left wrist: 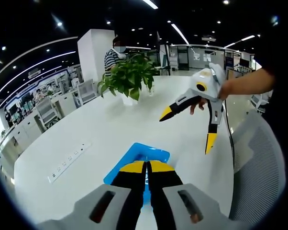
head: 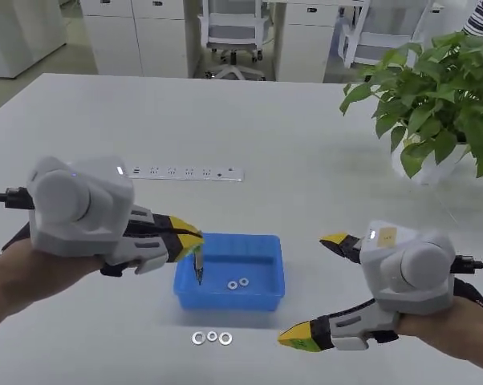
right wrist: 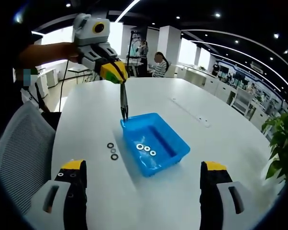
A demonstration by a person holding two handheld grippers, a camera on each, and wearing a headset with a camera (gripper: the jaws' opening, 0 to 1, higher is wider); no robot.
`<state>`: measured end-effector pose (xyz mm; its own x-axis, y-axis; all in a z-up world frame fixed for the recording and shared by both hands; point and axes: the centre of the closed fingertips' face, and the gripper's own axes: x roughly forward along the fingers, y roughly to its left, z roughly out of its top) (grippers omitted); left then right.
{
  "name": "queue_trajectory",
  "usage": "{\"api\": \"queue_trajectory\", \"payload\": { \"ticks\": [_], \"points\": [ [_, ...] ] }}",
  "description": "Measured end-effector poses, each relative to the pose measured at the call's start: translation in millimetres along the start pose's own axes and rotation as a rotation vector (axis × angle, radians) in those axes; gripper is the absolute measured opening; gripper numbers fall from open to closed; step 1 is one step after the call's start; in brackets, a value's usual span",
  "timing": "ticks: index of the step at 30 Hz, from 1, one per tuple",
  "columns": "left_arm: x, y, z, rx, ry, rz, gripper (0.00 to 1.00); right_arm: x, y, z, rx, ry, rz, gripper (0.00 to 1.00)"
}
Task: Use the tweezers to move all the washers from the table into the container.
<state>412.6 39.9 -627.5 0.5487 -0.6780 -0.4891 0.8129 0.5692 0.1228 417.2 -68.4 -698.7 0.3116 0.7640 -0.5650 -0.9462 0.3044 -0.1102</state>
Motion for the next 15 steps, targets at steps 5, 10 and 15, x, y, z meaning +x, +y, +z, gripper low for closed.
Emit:
{"api": "queue_trajectory", "payload": {
  "ticks": [5, 10, 15],
  "points": [
    [0.1, -5.9, -0.6, -0.003, -0.002, -0.008, 0.05, 0.3, 1.2, -0.3, -0.001, 0.001, 0.002, 1.00],
    [1.6, -11.8, -2.4, -0.007, -0.003, -0.017, 0.05, 0.1, 3.1, -0.8, -0.004, 0.002, 0.004, 1.00],
    [4.1, -18.6, -6.0, -0.011, -0.003, -0.030, 0.05, 0.3, 4.3, -3.3, -0.005, 0.008, 0.009, 1.00]
  ]
}}
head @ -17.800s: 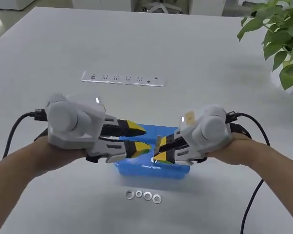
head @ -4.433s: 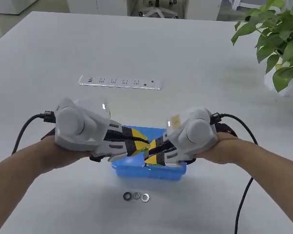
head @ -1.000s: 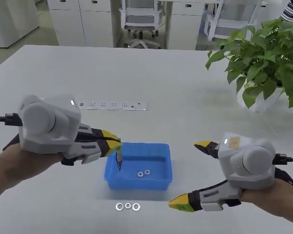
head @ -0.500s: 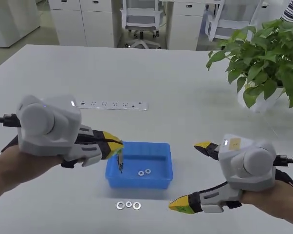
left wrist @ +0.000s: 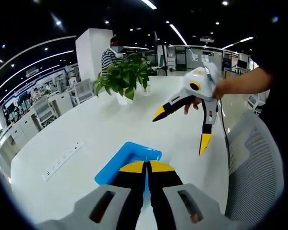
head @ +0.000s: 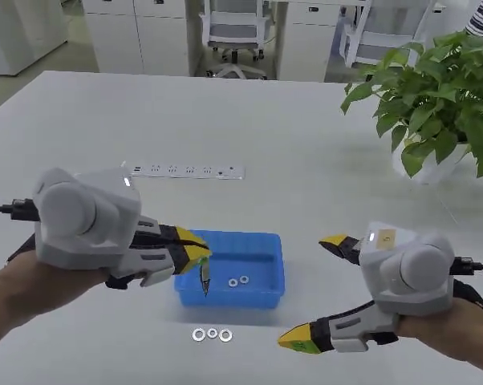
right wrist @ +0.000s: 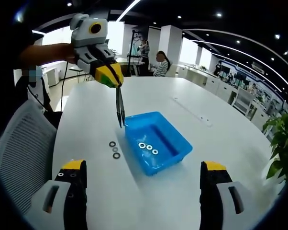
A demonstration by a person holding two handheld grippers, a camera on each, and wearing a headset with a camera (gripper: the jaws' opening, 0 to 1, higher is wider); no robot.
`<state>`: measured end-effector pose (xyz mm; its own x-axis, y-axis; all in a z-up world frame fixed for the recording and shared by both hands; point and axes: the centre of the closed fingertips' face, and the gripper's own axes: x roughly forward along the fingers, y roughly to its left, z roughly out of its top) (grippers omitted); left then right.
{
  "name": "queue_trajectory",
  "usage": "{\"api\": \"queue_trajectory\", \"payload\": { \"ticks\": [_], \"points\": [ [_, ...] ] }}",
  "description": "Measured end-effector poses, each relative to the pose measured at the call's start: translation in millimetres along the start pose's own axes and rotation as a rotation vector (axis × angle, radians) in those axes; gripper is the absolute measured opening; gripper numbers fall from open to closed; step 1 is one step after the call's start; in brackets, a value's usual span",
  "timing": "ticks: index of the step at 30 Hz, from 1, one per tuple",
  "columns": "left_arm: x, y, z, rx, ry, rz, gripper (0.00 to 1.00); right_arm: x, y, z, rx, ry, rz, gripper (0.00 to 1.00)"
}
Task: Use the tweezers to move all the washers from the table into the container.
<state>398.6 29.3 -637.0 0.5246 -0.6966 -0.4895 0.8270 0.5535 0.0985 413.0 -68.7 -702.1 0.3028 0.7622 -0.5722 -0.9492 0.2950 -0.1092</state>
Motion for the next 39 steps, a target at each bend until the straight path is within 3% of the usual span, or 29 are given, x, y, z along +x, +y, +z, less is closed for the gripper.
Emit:
{"api": "queue_trajectory", "payload": {
  "ticks": [23, 39],
  "points": [
    [21.5, -24.3, -19.3, -0.028, 0.000, -0.055, 0.05, 2.4, 5.9, -11.4, 0.018, 0.016, 0.015, 1.00],
    [33.8, -34.1, -34.1, -0.053, 0.010, -0.086, 0.05, 2.2, 11.0, -21.3, 0.029, 0.039, 0.020, 0.99]
  ]
}}
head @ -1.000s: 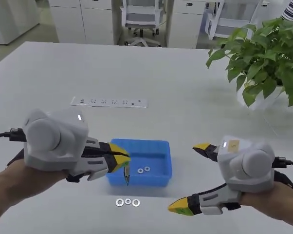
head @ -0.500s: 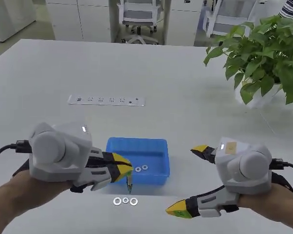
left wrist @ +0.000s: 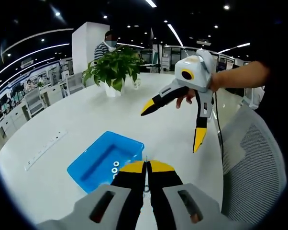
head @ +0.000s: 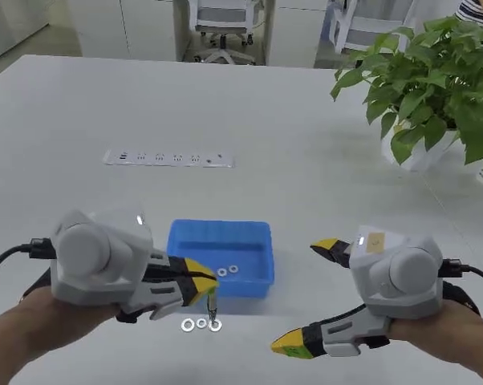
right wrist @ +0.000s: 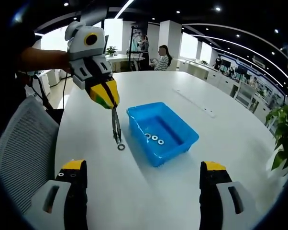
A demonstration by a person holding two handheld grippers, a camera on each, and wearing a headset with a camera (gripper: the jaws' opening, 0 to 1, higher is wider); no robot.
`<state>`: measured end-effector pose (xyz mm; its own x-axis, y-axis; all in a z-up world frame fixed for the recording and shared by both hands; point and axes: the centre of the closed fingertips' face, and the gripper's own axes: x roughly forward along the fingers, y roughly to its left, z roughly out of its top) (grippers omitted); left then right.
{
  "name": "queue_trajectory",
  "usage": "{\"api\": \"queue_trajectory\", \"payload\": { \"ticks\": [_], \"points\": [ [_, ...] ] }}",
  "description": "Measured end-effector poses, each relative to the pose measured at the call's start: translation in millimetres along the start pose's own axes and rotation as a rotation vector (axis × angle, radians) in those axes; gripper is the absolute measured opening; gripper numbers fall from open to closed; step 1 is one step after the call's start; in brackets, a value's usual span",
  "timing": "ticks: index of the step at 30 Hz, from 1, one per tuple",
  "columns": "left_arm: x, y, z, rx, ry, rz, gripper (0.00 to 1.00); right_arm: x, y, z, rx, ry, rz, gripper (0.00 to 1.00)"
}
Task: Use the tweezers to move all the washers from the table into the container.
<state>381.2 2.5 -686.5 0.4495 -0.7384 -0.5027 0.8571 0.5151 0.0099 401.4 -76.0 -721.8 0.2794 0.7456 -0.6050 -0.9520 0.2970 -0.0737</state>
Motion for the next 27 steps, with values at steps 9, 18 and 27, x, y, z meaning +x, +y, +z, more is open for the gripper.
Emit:
{"api": "queue_trajectory", "payload": {
  "ticks": [9, 18, 27],
  "points": [
    [4.8, -2.6, -2.8, -0.004, 0.002, -0.017, 0.05, 0.1, 1.2, -5.3, 0.008, 0.011, 0.003, 0.98],
    [10.0, -5.2, -7.4, 0.002, 0.011, -0.029, 0.05, 0.0, 2.3, -5.9, 0.010, 0.013, 0.005, 0.98],
    [11.3, -6.7, -8.5, 0.008, 0.007, -0.037, 0.05, 0.7, 7.4, -5.6, -0.001, 0.006, 0.023, 0.94]
  ]
}}
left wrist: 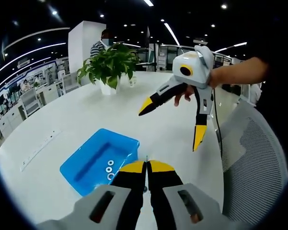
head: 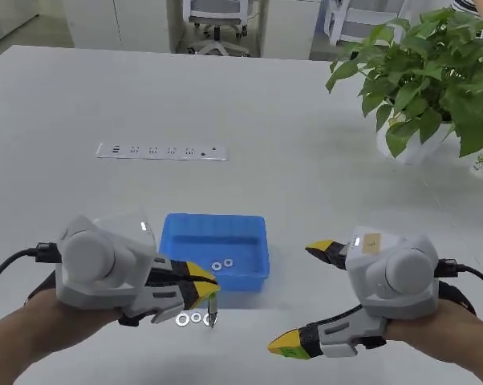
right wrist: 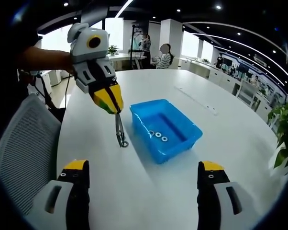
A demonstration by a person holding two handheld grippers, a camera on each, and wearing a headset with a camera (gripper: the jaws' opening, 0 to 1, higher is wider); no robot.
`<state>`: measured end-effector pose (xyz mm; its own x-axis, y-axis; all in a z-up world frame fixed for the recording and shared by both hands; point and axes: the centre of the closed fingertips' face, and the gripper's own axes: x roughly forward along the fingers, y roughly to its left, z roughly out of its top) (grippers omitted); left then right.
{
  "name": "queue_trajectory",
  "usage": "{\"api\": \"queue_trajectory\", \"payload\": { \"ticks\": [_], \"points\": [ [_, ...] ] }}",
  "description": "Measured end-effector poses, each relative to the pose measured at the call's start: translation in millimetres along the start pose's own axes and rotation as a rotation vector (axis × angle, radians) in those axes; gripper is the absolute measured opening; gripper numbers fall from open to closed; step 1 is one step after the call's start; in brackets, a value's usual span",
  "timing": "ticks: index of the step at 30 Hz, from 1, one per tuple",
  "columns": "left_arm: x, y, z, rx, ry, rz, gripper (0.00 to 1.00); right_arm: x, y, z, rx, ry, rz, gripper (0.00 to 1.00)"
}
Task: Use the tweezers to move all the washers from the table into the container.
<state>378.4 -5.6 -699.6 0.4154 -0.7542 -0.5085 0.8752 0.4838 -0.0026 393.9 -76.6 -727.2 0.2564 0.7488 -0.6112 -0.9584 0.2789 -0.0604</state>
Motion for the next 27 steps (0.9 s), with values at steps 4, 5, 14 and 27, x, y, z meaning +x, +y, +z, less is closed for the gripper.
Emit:
{"api": "queue_trajectory", "payload": {
  "ticks": [4, 5, 14, 27],
  "points": [
    [-0.3, 0.3, -0.3, 0.005, 0.002, -0.003, 0.05, 1.3, 3.2, 2.6, -0.009, -0.009, 0.019, 0.90],
    [-0.3, 0.5, -0.4, 0.006, 0.003, -0.004, 0.05, 1.8, 3.9, 3.0, -0.014, -0.010, 0.023, 0.89],
    [-1.9, 0.3, -1.4, 0.013, 0.011, -0.016, 0.05, 13.0, 14.2, 10.1, -0.066, -0.026, 0.093, 0.74],
    [-1.6, -1.5, -1.9, 0.030, 0.031, -0.039, 0.05, 36.7, 30.2, 19.2, -0.149, -0.031, 0.206, 0.49]
  ]
}}
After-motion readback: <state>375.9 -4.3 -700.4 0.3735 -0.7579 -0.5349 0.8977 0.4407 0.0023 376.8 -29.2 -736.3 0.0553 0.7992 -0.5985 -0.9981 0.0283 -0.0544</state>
